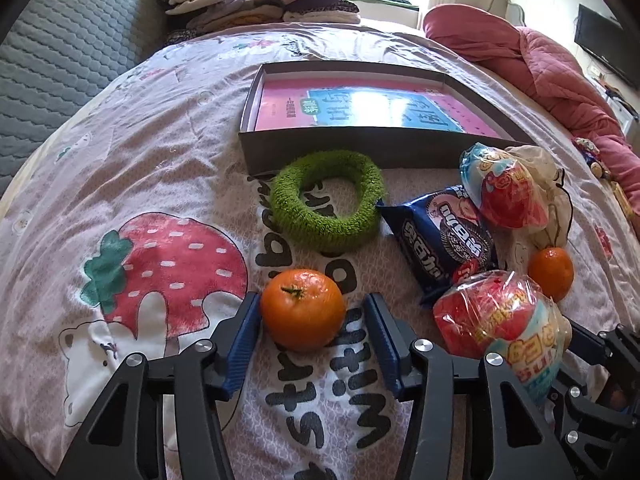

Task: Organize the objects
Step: 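Close the left tool on the mandarin while the right tool grasps the walnut, then carry the mandarin and walnut into the tray and open both tools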

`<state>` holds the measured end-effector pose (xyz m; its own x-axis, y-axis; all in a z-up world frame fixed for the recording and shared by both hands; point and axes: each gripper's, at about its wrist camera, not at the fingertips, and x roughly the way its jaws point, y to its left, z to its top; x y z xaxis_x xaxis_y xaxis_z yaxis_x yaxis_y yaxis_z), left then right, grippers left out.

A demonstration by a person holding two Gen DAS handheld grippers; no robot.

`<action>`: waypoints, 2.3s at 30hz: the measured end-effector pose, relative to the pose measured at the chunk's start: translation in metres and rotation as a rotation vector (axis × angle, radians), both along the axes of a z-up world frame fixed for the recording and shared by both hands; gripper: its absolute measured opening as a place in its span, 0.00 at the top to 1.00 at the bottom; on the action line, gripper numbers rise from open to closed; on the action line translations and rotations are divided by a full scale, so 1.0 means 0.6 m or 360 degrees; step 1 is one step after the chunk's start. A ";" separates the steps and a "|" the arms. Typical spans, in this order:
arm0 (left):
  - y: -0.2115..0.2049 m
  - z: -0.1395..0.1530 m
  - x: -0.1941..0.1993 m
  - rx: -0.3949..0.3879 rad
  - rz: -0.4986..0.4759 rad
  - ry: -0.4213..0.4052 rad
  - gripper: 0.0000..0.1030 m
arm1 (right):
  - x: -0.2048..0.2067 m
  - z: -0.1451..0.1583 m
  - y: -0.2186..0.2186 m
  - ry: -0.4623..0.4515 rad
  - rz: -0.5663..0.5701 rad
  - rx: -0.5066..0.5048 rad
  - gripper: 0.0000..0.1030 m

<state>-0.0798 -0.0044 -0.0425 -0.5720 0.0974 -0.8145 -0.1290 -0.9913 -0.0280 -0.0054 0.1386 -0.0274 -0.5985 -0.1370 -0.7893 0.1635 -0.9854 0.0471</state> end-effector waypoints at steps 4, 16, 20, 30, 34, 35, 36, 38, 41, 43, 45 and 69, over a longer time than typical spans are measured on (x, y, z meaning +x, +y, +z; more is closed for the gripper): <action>-0.001 -0.001 -0.004 0.0003 -0.0015 0.0011 0.53 | 0.000 0.001 -0.002 0.0008 0.0014 -0.0012 0.65; -0.004 0.000 -0.006 0.0018 -0.0035 0.0029 0.62 | 0.003 0.006 -0.001 0.0022 0.0040 -0.0046 0.66; -0.009 0.004 -0.003 0.0056 -0.0032 0.0026 0.62 | 0.006 0.011 0.001 0.0039 0.0038 -0.0054 0.66; -0.003 0.023 0.019 0.0064 -0.0059 0.0055 0.62 | 0.013 0.029 0.009 0.0087 0.0023 -0.0078 0.66; 0.000 0.039 0.028 0.0073 -0.0066 0.0091 0.62 | 0.015 0.042 0.012 0.0122 0.0023 -0.0097 0.66; 0.000 0.043 0.030 0.0075 -0.0067 0.0100 0.62 | 0.015 0.046 0.014 0.0131 0.0022 -0.0103 0.66; 0.001 0.047 0.031 0.0077 -0.0066 0.0109 0.63 | 0.015 0.051 0.016 0.0144 0.0019 -0.0107 0.66; 0.002 0.056 0.033 0.0087 -0.0068 0.0121 0.62 | 0.014 0.059 0.020 0.0166 0.0014 -0.0116 0.66; 0.006 0.066 0.033 0.0084 -0.0071 0.0147 0.63 | 0.007 0.073 0.028 0.0197 0.0002 -0.0118 0.65; 0.008 0.071 0.031 0.0099 -0.0076 0.0147 0.63 | 0.002 0.080 0.033 0.0216 -0.0002 -0.0121 0.66; 0.010 0.077 0.029 0.0135 -0.0086 0.0134 0.63 | -0.003 0.088 0.037 0.0234 -0.0005 -0.0123 0.66; 0.055 0.111 -0.128 0.0022 0.0016 0.0220 0.62 | -0.202 0.131 0.062 0.0297 0.0043 -0.0082 0.66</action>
